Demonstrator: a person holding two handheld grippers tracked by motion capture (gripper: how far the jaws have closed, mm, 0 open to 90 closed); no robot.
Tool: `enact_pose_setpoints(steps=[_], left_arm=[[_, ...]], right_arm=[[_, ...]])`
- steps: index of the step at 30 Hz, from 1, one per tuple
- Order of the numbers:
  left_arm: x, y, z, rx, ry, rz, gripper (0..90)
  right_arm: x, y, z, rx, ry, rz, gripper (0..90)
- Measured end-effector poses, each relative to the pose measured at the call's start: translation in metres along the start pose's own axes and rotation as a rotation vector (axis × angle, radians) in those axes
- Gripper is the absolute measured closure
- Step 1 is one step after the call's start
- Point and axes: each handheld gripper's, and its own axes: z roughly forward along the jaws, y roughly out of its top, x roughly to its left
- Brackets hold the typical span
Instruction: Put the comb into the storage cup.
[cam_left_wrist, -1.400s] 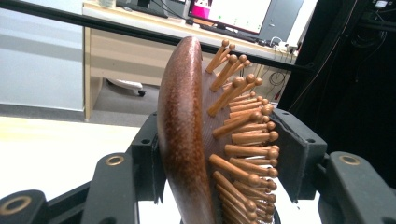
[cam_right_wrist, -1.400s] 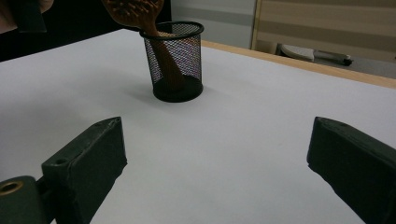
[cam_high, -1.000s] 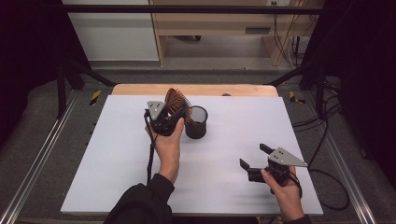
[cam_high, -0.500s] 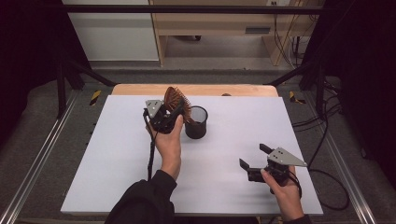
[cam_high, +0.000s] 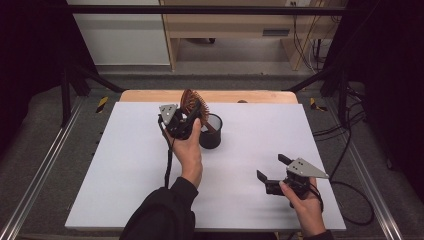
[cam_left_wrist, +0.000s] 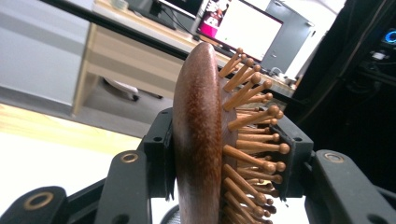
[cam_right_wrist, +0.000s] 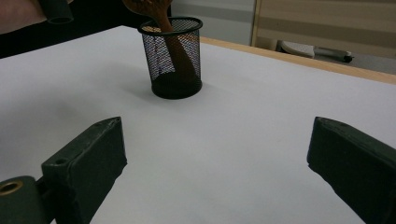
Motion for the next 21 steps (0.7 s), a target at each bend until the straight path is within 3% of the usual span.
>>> enact_pose_setpoints(steps=[2, 5, 8, 17, 21], left_arm=[[-0.001, -0.003, 0.001, -0.014, 0.009, 0.011, 50.2], [0.001, -0.008, 0.001, -0.008, 0.001, -0.024, 49.8], [0.001, -0.011, -0.001, -0.012, 0.01, -0.033, 49.2], [-0.001, -0.008, -0.009, 0.044, 0.039, 0.025, 44.9], [0.002, -0.006, -0.011, 0.068, 0.054, 0.019, 41.9]], right_arm=[[0.0, 0.0, 0.0, 0.002, 0.001, -0.002, 4.8], [0.001, 0.0, 0.0, 0.004, 0.002, -0.004, 4.8], [0.001, 0.0, 0.001, 0.005, 0.003, -0.005, 4.8], [0.001, 0.0, 0.001, 0.006, 0.007, -0.009, 4.8], [0.002, 0.0, 0.001, 0.008, 0.008, -0.012, 4.8]])
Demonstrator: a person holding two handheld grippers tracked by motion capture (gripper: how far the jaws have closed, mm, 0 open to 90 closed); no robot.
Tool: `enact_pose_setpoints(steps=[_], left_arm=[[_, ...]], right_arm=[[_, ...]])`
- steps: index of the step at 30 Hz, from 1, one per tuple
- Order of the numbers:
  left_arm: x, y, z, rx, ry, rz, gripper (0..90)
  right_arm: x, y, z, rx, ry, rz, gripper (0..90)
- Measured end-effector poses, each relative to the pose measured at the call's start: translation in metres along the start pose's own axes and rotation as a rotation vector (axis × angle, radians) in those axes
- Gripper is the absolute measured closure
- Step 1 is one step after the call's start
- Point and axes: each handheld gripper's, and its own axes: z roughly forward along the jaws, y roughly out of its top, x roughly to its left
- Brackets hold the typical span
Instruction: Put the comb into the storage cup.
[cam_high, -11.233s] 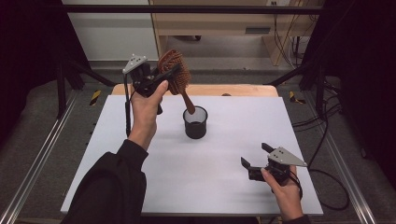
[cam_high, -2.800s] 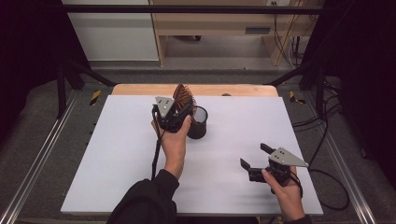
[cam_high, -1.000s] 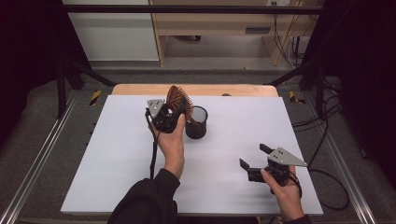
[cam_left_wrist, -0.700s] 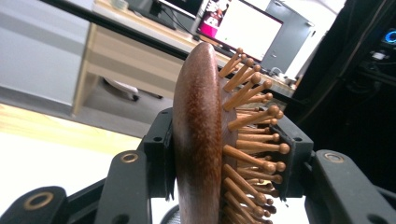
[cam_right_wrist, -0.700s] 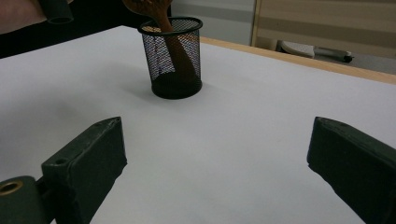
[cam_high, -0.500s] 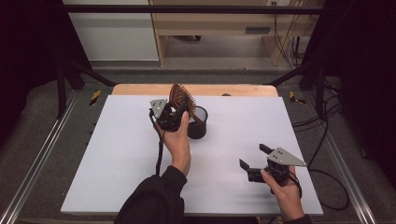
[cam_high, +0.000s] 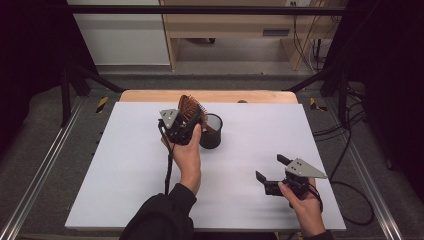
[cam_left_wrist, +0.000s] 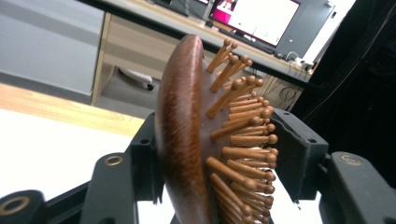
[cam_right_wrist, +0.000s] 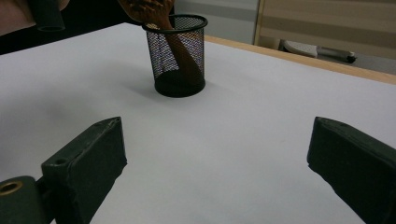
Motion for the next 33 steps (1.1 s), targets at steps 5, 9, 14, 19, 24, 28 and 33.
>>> enact_pose_setpoints(steps=[5, 9, 14, 19, 24, 28, 33], left_arm=[[0.004, 0.0, 0.001, 0.017, 0.016, 0.0, 41.4], [0.007, 0.001, 0.0, 0.023, 0.018, -0.009, 41.1], [0.009, 0.002, 0.001, 0.041, 0.015, 0.003, 38.4], [0.011, 0.002, 0.0, 0.049, 0.009, 0.004, 37.4], [0.013, 0.001, 0.002, 0.068, 0.006, 0.002, 35.6], [0.015, 0.0, 0.002, 0.075, 0.002, 0.001, 34.3], [0.015, 0.0, 0.002, 0.08, -0.004, 0.003, 33.5]], right_arm=[[0.0, 0.0, 0.0, 0.0, -0.001, -0.002, 4.8], [0.0, 0.0, 0.0, 0.002, -0.002, -0.002, 4.8], [0.0, 0.0, 0.001, 0.004, -0.002, -0.003, 4.8], [0.001, 0.0, 0.001, 0.005, -0.001, -0.004, 4.8], [0.001, 0.0, 0.001, 0.006, -0.003, -0.004, 4.8], [0.001, 0.0, 0.001, 0.006, -0.002, -0.005, 4.8], [0.001, 0.0, 0.001, 0.006, -0.001, -0.006, 4.8]])
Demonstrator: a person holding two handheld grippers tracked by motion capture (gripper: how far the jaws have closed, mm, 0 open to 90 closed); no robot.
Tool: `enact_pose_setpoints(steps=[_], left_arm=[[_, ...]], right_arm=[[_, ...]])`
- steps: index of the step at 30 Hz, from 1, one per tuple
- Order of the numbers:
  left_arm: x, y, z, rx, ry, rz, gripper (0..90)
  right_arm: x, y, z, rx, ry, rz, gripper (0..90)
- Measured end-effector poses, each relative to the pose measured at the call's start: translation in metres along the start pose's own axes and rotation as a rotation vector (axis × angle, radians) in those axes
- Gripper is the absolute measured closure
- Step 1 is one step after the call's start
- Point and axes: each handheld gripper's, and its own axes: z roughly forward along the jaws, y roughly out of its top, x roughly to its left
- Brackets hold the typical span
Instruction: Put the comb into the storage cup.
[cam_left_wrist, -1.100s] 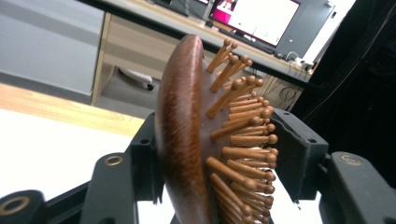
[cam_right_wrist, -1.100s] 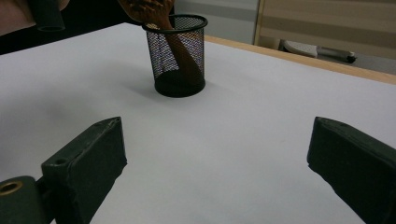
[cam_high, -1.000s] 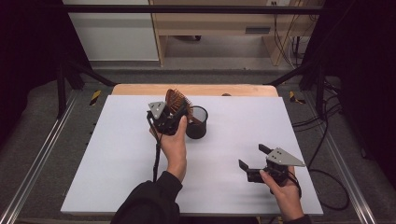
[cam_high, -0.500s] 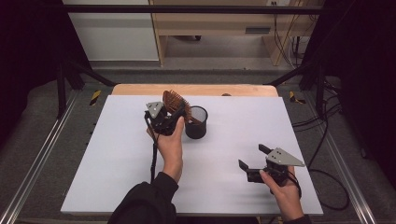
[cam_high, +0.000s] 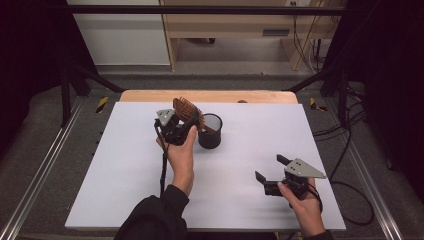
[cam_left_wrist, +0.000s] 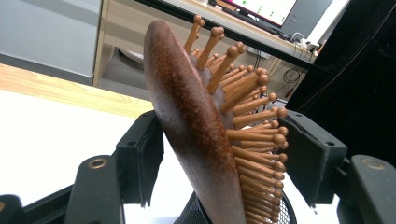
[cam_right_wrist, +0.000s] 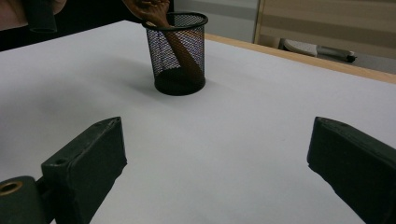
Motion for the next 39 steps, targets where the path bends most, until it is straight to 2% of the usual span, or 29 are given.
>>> enact_pose_setpoints(steps=[16, 39], left_arm=[[0.0009, -0.0007, 0.001, 0.002, -0.028, 0.006, 27.0], [-0.0009, -0.0012, 0.0013, -0.023, -0.038, 0.03, 15.3]], right_arm=[[0.0001, 0.0, 0.0, 0.002, 0.002, 0.0, 4.8], [0.0004, 0.0, 0.0, 0.003, 0.004, -0.001, 4.7]])
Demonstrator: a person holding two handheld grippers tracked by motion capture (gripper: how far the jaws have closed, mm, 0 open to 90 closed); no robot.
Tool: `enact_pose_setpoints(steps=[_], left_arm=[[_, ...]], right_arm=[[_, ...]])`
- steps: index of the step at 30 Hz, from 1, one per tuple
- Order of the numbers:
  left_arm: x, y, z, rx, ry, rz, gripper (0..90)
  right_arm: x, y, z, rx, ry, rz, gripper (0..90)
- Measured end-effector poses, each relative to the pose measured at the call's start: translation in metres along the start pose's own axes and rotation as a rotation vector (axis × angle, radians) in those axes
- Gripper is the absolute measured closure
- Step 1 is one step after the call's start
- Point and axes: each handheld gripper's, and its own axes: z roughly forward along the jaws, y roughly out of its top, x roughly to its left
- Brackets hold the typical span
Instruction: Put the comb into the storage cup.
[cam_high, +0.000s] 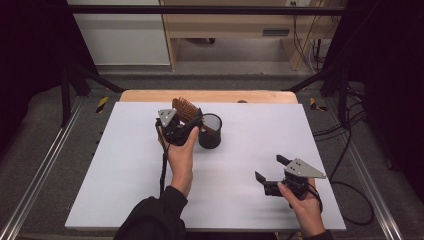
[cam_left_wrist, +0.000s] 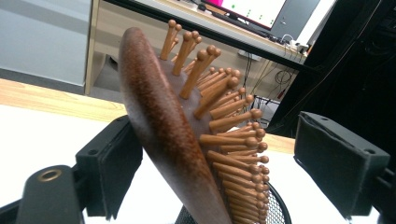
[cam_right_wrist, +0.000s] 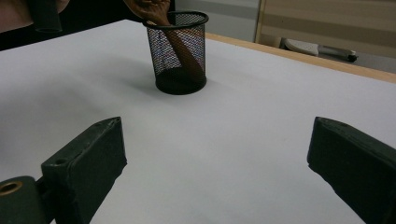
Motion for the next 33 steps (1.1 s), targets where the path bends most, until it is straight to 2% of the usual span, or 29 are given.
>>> enact_pose_setpoints(steps=[7, 10, 13, 14, 23, 27, 31, 33], left_arm=[[0.001, 0.001, -0.001, -0.005, 0.0, 0.001, 15.5], [0.002, 0.001, -0.001, -0.006, 0.017, 0.017, 24.4], [0.004, 0.001, 0.001, 0.0, 0.028, 0.017, 34.1], [0.005, 0.002, 0.001, 0.001, 0.031, 0.022, 34.5], [0.015, 0.013, 0.015, 0.028, -0.011, 0.037, 40.5], [0.02, 0.019, 0.023, 0.043, -0.054, 0.053, 41.5], [0.027, 0.023, 0.028, 0.055, -0.092, 0.031, 44.8], [0.029, 0.024, 0.03, 0.06, -0.11, 0.033, 45.1]], right_arm=[[0.0, 0.0, 0.0, 0.003, 0.003, 0.0, 4.7], [0.0, 0.0, 0.0, 0.003, 0.002, 0.0, 4.7], [0.0, 0.0, 0.0, 0.003, 0.003, -0.001, 4.7], [0.0, 0.0, 0.001, 0.003, 0.003, 0.0, 4.7], [0.0, 0.0, 0.001, 0.005, 0.002, -0.003, 4.7], [0.0, -0.001, 0.001, 0.009, 0.0, -0.007, 4.7], [0.001, -0.001, 0.002, 0.013, 0.001, -0.012, 4.7], [0.001, -0.001, 0.002, 0.016, 0.0, -0.017, 4.7]])
